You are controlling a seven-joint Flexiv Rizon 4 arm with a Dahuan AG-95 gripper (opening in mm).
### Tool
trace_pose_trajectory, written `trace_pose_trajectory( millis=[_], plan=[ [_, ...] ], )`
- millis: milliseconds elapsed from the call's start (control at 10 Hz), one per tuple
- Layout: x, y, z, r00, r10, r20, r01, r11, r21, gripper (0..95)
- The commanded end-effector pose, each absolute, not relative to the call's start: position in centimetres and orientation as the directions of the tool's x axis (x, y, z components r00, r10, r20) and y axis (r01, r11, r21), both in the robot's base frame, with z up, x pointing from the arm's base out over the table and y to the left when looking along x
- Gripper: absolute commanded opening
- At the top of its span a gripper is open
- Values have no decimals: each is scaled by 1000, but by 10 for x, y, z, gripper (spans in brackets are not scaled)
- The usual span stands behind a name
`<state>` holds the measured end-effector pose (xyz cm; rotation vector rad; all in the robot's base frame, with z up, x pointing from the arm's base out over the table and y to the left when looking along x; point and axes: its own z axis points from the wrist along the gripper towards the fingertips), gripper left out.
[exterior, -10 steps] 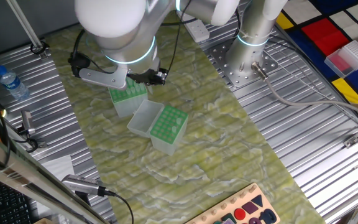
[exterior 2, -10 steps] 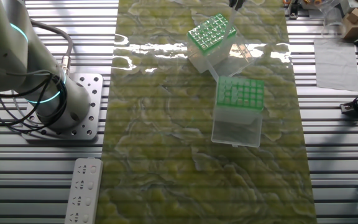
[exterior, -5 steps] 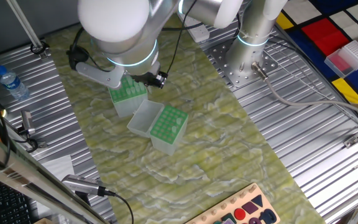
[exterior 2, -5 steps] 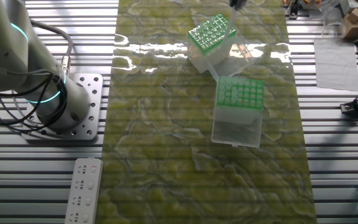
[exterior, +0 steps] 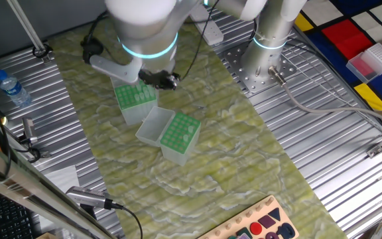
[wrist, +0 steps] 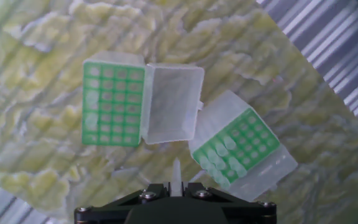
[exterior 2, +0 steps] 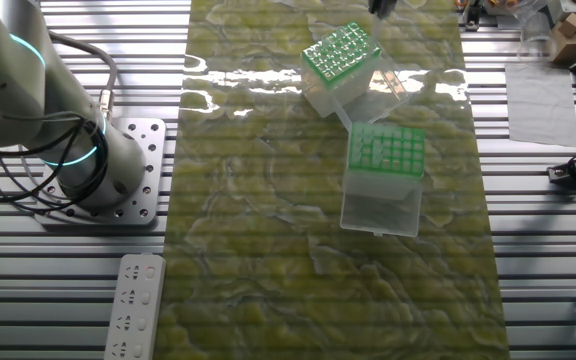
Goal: Transfer all large pipette tips from one holder to another
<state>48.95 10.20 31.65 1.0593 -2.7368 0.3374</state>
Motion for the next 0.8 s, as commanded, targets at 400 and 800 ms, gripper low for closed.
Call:
trace_pose_trajectory(
  millis=[400, 800],
  plan=[
    [493, 60, 321, -634, -728, 261, -771, 619, -148, 0],
    [510, 48, 316, -622, -738, 263, -782, 605, -150, 0]
  ],
)
